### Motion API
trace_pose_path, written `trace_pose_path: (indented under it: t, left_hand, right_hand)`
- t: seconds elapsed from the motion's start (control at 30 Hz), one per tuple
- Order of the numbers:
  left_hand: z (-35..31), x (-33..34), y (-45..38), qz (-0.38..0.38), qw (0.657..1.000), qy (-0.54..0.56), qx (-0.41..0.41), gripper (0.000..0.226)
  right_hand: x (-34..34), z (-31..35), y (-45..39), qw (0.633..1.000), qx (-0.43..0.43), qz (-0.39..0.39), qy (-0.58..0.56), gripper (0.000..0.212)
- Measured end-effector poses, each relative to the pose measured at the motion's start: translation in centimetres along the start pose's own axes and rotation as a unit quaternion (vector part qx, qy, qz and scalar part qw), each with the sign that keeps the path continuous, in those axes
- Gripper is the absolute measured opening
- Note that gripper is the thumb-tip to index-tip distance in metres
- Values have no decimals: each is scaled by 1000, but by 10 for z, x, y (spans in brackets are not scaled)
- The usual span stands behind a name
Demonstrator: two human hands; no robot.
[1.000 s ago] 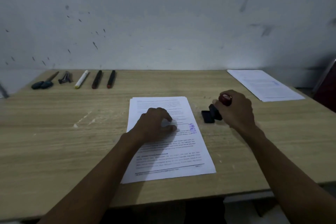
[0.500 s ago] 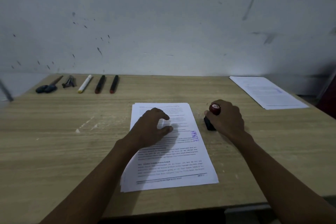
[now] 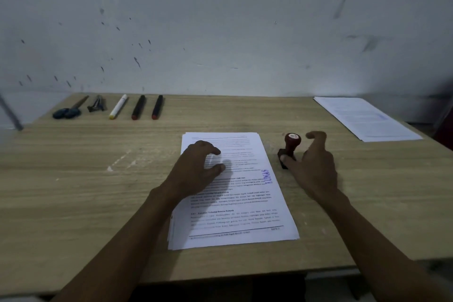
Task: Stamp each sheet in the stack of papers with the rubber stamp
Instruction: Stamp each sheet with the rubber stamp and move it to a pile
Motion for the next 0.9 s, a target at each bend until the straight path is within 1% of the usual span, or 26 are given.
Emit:
trace_pose_path:
  t: [0.07, 0.13, 0.2, 0.23, 0.27, 0.33, 0.37, 0.43, 0.5, 0.53, 0.6, 0.73, 0.9]
  left_hand:
    - [7, -4, 6, -19, 1000, -6, -18, 51]
    - [17, -7, 10, -36, 998, -28, -43, 70]
    - [24, -5, 15, -21, 996, -61, -66, 84]
    - [26, -3, 18, -5, 994, -79, -73, 89]
    - [27, -1, 20, 8, 992, -97, -76, 91]
    - [27, 2, 24, 9, 990, -118, -79, 90]
    - [28, 3, 25, 6, 990, -121, -79, 88]
    - [27, 2, 25, 3, 990, -119, -77, 86]
    - [28, 1, 27, 5, 990, -114, -76, 85]
    - [28, 1, 27, 6, 991, -113, -77, 85]
    - [29, 2, 27, 6, 991, -115, -74, 85]
    - [31, 2, 27, 4, 990, -113, -79, 86]
    - [29, 0, 27, -4, 992, -109, -71, 87]
  right_hand:
    - [-2, -1, 16, 1000, 5, -11, 16, 54]
    - [2, -1, 31, 999, 2, 18, 44, 38]
    - [9, 1, 43, 996, -10, 56, 69, 29]
    - [13, 2, 49, 994, -19, 72, 80, 31]
    - [17, 5, 53, 992, -32, 81, 91, 37]
    - [22, 10, 60, 989, -55, 78, 110, 51]
    - [23, 12, 61, 990, -57, 71, 111, 54]
    - [23, 14, 63, 992, -46, 67, 93, 50]
    - [22, 14, 62, 996, -17, 72, 54, 33]
    - [21, 15, 62, 997, -1, 73, 36, 30]
    - [18, 13, 60, 997, 26, 71, 6, 30]
    - [12, 12, 56, 995, 54, 73, -49, 49]
    - [5, 11, 55, 976, 99, 119, -155, 67]
Point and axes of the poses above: each hand's wrist, its own y-axis away from the middle knuckle, its own x-axis out of the palm, z = x × y, the point moved 4 cm from there along -y, towards the middle knuckle, and after that the axes turned 5 degrees about -y, right-handed, at the moved point
